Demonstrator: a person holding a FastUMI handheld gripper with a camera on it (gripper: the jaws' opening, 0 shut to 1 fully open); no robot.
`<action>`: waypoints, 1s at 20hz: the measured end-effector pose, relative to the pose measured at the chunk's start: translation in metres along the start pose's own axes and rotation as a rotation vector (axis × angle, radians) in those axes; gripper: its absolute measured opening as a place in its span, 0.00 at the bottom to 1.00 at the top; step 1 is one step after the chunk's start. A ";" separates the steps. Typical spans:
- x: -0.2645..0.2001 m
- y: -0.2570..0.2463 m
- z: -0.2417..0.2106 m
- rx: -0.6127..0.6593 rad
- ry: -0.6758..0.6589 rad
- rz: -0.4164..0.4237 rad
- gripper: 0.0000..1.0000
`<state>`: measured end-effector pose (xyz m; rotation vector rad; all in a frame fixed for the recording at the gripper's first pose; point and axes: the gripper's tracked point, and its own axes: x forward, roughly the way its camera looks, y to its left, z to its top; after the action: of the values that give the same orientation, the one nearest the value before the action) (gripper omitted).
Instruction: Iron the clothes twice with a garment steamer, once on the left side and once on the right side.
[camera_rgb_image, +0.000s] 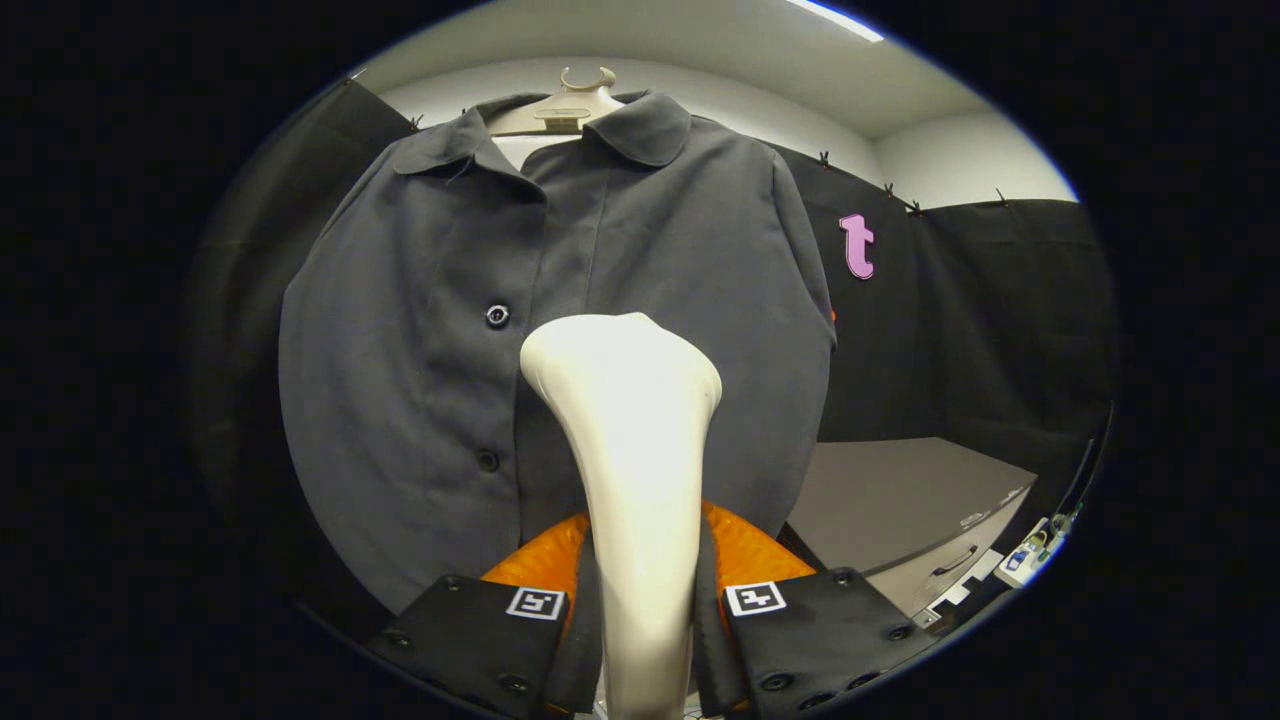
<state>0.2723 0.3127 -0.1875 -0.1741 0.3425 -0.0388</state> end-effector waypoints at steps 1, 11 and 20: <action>-0.001 0.000 -0.006 -0.001 0.009 0.001 0.45; -0.011 -0.002 -0.068 -0.020 0.108 0.015 0.45; -0.027 0.005 -0.120 -0.038 0.176 0.041 0.45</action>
<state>0.2060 0.2997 -0.2907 -0.2016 0.5224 -0.0071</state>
